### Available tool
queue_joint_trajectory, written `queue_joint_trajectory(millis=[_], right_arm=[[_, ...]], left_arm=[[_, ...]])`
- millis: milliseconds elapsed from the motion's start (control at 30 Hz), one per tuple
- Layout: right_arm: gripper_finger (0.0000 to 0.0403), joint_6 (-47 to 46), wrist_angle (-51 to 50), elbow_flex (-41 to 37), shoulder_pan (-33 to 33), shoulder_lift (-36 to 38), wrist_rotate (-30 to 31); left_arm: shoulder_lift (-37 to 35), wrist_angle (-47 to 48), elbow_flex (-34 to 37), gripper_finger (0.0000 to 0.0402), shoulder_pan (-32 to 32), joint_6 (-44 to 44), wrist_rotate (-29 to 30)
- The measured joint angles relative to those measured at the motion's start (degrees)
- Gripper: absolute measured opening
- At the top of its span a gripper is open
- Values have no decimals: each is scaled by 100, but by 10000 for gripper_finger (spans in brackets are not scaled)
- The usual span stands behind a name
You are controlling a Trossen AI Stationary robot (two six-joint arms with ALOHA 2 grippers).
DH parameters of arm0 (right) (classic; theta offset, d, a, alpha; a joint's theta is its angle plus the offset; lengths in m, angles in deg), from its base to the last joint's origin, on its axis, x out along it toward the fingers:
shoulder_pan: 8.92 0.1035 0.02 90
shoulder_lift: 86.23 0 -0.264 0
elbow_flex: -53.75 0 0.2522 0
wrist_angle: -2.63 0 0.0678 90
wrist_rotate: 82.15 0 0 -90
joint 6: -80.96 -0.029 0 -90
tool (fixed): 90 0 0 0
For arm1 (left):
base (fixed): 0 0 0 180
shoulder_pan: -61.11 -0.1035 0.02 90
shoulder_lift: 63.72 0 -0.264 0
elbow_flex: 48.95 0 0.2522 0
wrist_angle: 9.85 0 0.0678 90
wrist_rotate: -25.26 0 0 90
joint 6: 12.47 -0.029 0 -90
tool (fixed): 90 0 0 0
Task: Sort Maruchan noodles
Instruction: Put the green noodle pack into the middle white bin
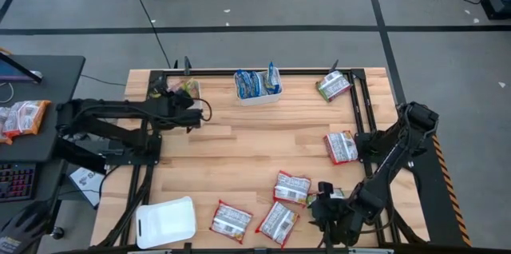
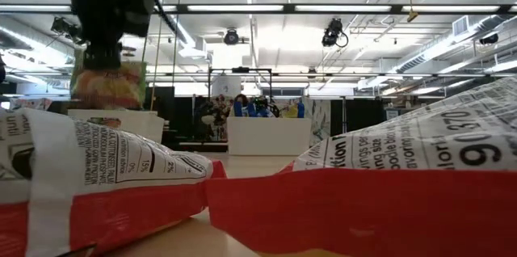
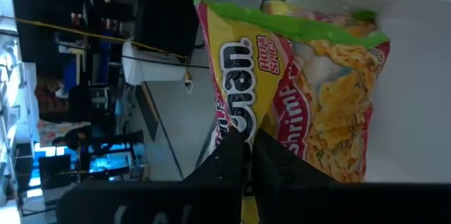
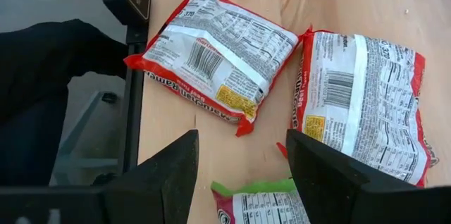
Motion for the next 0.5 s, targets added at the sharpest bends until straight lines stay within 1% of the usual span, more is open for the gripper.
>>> queue_joint_trajectory(millis=[133, 167, 233, 333, 367, 433, 500], right_arm=[[219, 49, 41, -2, -62, 0, -44], [219, 82, 67, 0, -74, 0, -103], [219, 138, 89, -2, -119, 0, -247], [219, 165, 146, -2, -176, 0, -430], [219, 181, 162, -2, -197, 0, -493], [219, 183, 221, -2, -231, 0, -720], [219, 190, 282, -2, -261, 0, -1018]], left_arm=[[11, -1292, 616, 16, -160, -592, 17], [14, -1510, 718, 17, -226, -888, -4], [19, -1644, 732, 16, -305, -1112, 4], [15, -1934, 731, 16, -313, -1275, 475], [11, -2106, 729, 16, -328, -1389, 526], [8, -2457, 728, 17, -416, -1871, 366], [25, -2822, 761, 17, -559, -2439, 17]])
